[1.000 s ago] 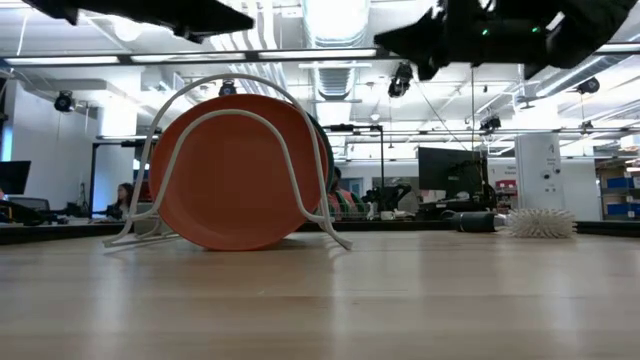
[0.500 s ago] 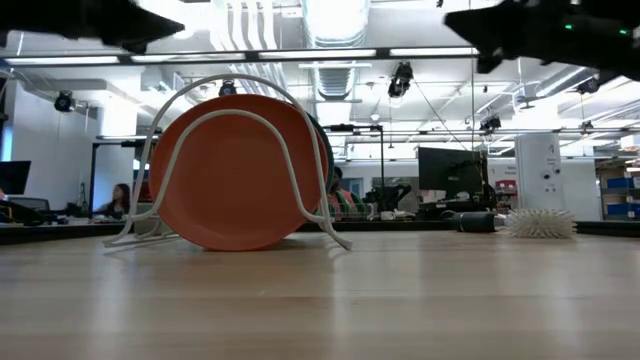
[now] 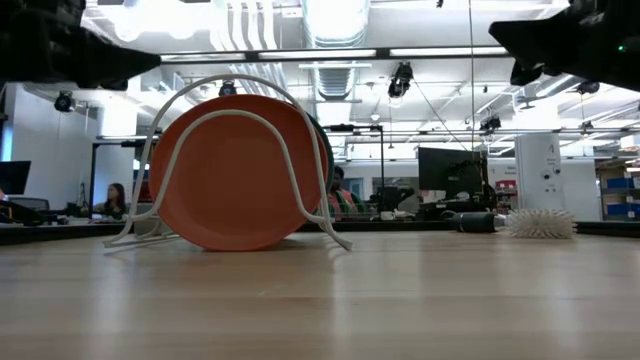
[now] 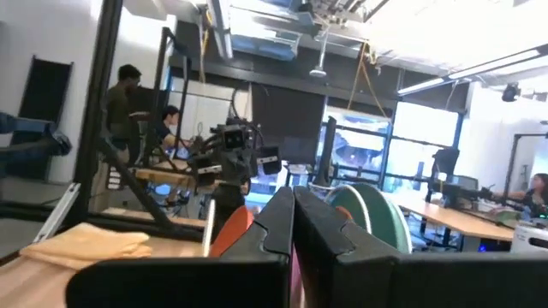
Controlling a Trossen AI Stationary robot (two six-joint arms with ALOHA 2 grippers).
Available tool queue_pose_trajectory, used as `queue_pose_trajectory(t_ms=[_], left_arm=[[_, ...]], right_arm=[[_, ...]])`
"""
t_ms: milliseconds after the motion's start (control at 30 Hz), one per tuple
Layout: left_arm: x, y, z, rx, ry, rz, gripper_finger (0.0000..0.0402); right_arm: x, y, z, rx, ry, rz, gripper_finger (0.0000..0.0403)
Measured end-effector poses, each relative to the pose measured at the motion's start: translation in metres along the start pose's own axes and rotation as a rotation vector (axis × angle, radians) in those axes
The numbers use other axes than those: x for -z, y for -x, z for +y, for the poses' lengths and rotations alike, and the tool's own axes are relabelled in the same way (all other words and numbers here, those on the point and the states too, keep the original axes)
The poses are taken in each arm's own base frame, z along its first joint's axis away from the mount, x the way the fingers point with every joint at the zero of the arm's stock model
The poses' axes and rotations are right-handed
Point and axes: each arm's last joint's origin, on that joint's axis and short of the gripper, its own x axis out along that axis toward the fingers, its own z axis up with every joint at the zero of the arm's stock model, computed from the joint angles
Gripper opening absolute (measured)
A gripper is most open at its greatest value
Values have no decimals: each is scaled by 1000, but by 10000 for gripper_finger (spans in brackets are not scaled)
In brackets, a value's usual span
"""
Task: Sort dishes
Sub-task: Return to Home Position
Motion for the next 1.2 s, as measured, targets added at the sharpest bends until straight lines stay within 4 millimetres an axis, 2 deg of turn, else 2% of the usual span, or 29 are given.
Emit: queue_pose_trajectory(t_ms=[233, 333, 467, 633, 800, 900, 1067, 1200], left_arm=[[19, 7, -4, -13, 25, -1, 0], [21, 6, -4, -42, 37, 25, 0], [22, 7, -1, -149, 39, 54, 0], [24, 9, 6, -370, 2, 130, 0], [28, 17, 16, -820, -22, 291, 0], [26, 18, 21, -918, -18, 284, 0], [29, 25, 33, -1300, 87, 287, 0], [37, 28, 41, -1439, 157, 233, 0]], right_arm=[[-5, 12, 1, -30, 24, -17, 0], [-13, 18, 2, -59, 35, -91, 0], [-14, 26, 3, -102, 25, -95, 0], [-7, 25, 5, -129, 11, -26, 0], [-6, 25, 5, -125, 13, -13, 0], [-5, 25, 5, -125, -5, -3, 0], [-1, 25, 6, -131, -33, 48, 0], [7, 26, 7, -144, -37, 123, 0]])
